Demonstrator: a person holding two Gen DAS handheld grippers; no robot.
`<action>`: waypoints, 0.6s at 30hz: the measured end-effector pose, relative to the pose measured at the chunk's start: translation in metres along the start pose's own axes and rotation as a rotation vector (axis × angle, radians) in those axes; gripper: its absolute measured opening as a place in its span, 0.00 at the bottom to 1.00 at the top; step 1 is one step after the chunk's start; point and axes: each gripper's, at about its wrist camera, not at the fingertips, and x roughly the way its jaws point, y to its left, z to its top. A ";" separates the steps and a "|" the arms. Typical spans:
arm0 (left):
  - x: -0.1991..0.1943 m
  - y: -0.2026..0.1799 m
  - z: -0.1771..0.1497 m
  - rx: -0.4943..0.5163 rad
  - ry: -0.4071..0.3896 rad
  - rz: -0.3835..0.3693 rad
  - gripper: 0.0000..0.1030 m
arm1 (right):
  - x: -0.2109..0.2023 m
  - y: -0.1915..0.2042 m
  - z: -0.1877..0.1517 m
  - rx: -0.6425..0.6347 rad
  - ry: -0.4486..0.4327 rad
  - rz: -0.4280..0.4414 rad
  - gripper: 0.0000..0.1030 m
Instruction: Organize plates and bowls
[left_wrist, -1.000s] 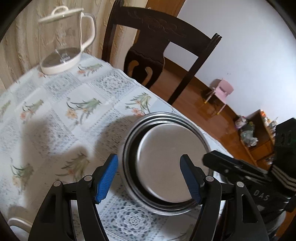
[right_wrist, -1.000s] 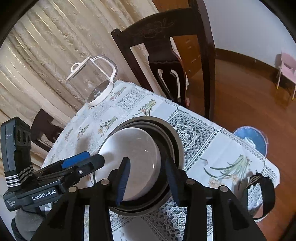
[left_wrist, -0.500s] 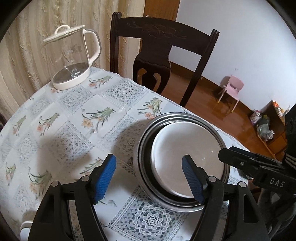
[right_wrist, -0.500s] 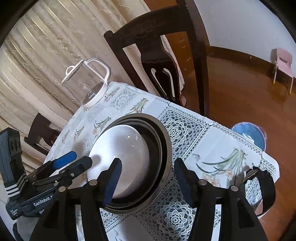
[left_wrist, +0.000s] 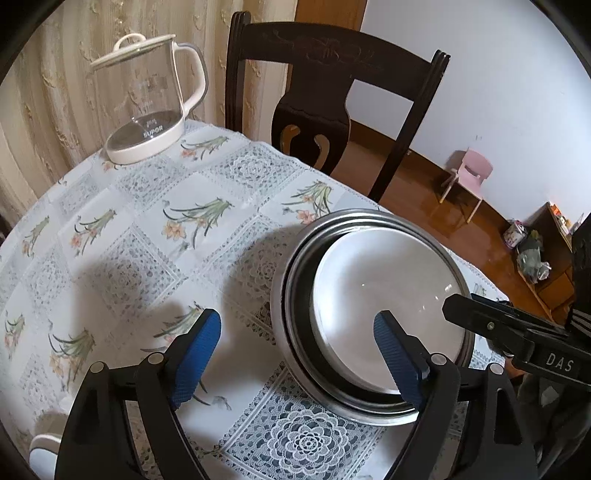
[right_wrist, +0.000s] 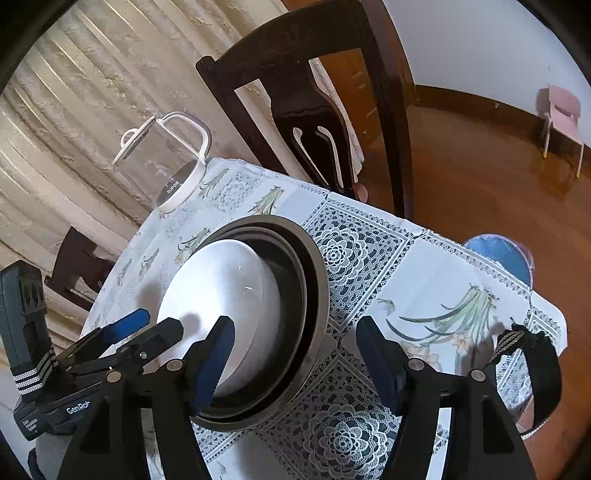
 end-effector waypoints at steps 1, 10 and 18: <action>0.002 0.001 0.000 -0.010 0.007 -0.008 0.83 | 0.001 0.000 0.000 0.000 0.001 0.001 0.69; 0.025 0.015 -0.002 -0.100 0.064 -0.057 0.83 | 0.009 -0.003 -0.001 0.007 0.011 0.012 0.69; 0.040 0.018 -0.006 -0.142 0.100 -0.084 0.82 | 0.016 -0.003 -0.002 -0.011 0.016 0.023 0.69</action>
